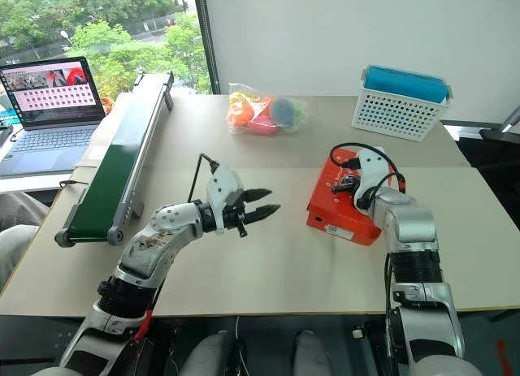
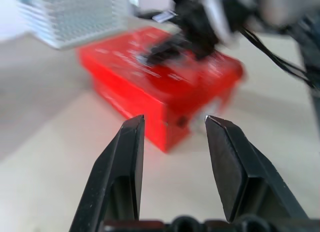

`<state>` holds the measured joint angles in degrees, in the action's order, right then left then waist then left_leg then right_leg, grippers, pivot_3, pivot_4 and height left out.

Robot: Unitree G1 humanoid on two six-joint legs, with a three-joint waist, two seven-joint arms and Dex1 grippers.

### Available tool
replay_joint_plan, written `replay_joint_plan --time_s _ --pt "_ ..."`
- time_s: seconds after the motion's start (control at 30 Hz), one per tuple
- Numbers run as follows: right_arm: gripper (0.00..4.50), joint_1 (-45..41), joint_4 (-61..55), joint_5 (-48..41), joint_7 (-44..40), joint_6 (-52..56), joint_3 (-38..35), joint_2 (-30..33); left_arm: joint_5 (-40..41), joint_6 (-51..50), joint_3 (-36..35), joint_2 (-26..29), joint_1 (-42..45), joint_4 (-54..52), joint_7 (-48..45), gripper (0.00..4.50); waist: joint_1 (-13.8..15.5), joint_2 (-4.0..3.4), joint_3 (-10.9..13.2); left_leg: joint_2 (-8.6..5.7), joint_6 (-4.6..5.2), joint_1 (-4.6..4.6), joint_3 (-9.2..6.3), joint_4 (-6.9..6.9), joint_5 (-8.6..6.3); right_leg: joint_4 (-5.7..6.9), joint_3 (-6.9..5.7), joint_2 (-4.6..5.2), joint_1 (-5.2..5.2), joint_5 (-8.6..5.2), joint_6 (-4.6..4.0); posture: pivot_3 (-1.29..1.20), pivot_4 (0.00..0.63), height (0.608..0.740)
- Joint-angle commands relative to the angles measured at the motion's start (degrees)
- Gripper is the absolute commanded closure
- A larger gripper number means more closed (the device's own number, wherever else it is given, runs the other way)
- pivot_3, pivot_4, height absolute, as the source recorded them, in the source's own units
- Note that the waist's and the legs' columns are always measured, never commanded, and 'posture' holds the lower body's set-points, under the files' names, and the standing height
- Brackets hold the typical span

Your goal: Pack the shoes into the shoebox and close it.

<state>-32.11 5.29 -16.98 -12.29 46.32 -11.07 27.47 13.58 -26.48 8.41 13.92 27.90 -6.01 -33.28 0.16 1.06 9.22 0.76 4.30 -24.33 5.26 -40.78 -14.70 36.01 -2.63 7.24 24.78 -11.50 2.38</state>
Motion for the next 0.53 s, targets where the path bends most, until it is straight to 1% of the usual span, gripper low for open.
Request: replay_joint_plan --time_s 0.03,0.13,0.2,0.3,0.4,0.53 --pt "4.47 4.88 -10.62 1.67 2.09 -2.86 -7.71 4.79 -2.31 1.18 -7.25 -2.65 -0.57 2.77 12.07 2.46 0.23 0.0 0.0 -0.02 0.0 -0.08 0.05 0.0 0.0 0.06 0.04 0.02 0.14 0.01 0.01 0.0 0.15 0.705" --pt "4.47 10.71 -15.33 4.6 3.48 -5.5 -9.67 6.81 -5.18 5.06 -10.93 -3.76 -1.25 6.46 19.25 2.46 0.44 0.01 0.0 -0.04 0.0 -0.19 0.06 -0.02 0.0 0.08 0.01 0.05 0.25 0.02 0.03 0.0 0.15 0.705" --pt "4.47 13.62 -16.2 7.19 4.29 -7.64 -9.21 7.76 -5.03 5.98 -13.39 -4.82 -1.71 8.9 22.25 2.46 0.36 0.01 0.0 -0.04 0.0 -0.17 0.08 -0.02 0.0 0.08 0.01 0.05 0.24 0.03 0.02 0.0 0.15 0.705" --pt "4.47 16.02 -14.87 9.51 5.43 -9.02 -8.9 7.71 -4.86 7.21 -14.77 -5.45 -2.78 10.74 23.71 2.46 0.29 0.01 0.0 -0.03 -0.01 -0.1 0.13 -0.04 0.01 0.06 0.04 0.05 0.2 0.03 0.02 0.0 0.15 0.705" --pt "4.47 17.22 -13.15 12.55 5.94 -11.94 -6.87 8.17 -3.88 7.21 -16.06 -5.99 -3.58 11.98 24.56 2.46 0.3 0.02 0.01 -0.02 -0.02 -0.06 0.16 -0.03 0.01 0.07 0.07 0.04 0.21 0.03 0.02 0.0 0.15 0.705" --pt "4.47 17.97 -11.8 14.81 6.79 -14.9 -6.28 7.22 -3.85 8.12 -17.16 -5.99 -4.77 13.09 24.99 2.46 0.33 0.02 0.01 -0.03 -0.02 -0.09 0.17 -0.02 0.01 0.07 0.07 0.03 0.23 0.03 0.02 0.0 0.15 0.705"
